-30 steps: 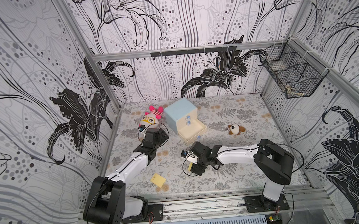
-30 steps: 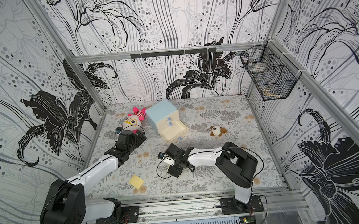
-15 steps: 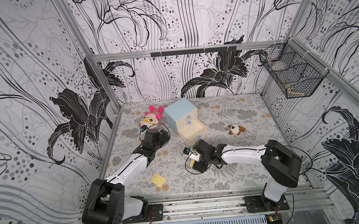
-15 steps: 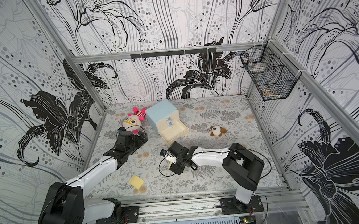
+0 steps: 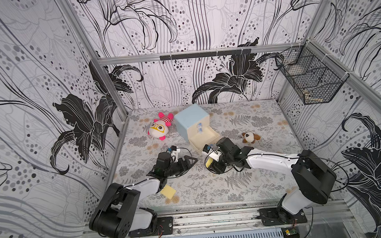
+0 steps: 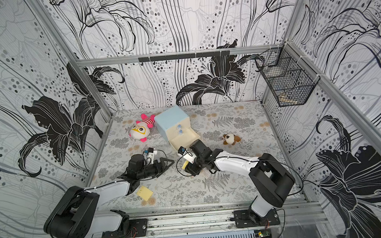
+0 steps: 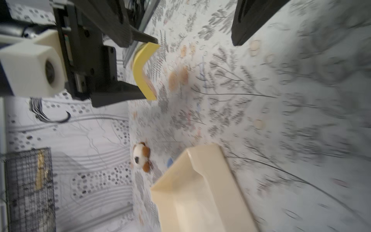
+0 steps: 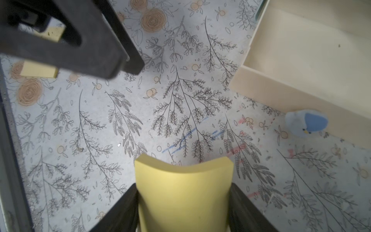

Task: Please put the sticky notes in the drawer by color
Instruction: Pick up the sticky notes from the center of the board.

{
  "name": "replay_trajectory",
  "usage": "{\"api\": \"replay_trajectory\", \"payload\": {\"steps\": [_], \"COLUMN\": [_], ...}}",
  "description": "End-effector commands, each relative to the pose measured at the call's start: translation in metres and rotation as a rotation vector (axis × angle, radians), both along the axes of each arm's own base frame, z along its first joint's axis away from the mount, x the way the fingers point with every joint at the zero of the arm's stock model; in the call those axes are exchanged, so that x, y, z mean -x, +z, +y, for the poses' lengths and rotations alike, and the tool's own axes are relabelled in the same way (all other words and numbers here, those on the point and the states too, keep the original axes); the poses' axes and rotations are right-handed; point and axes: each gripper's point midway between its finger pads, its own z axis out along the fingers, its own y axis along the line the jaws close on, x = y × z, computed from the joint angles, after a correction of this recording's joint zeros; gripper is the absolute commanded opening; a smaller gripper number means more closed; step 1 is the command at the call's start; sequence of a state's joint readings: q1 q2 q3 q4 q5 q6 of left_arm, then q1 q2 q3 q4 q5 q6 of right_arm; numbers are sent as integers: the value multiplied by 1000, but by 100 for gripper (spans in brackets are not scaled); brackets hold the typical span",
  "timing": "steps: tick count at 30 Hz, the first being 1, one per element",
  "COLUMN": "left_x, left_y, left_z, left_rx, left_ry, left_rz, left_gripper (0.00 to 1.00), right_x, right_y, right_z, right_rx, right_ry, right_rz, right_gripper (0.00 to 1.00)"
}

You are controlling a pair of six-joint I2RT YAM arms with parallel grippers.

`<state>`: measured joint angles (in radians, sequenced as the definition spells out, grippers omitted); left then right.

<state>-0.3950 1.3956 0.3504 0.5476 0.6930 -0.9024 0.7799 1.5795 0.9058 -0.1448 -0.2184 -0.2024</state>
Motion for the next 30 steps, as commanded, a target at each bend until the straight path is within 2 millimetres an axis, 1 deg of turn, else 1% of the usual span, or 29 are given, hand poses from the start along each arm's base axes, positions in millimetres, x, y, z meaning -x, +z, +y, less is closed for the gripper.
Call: {"api": "replay_trajectory", "payload": {"steps": [1,4,6,11,15,19,23,30], "left_x": [16,22,21,18,17,15,12,8], "left_y": [45,48,48,53,50,44,40,29], "left_z": [-33,-42,-46,-50,-52,-51,-52,-50], "left_rx": [201,255,271,338,354,333,286,179], "left_ry": [-166,-199,-206,-212,-211,-199,-196,-190], "left_rz": [-133,-131,-129,-125,-107,-99,-109,-116], "left_gripper": [75,70,65,55,54,50,40,30], "right_x": [5,6,7,8,9,9,9,9], "right_y": [16,19,20,20,23,22,23,22], "right_z": [7,7,8,8,9,9,9,9], "right_rx": [-76,-94,-103,-105,-114,-112,-113,-111], "right_ry": [27,32,39,40,44,43,44,40], "right_rz": [1,8,12,14,13,15,15,14], "right_gripper": [69,70,70,69,70,70,69,71]}}
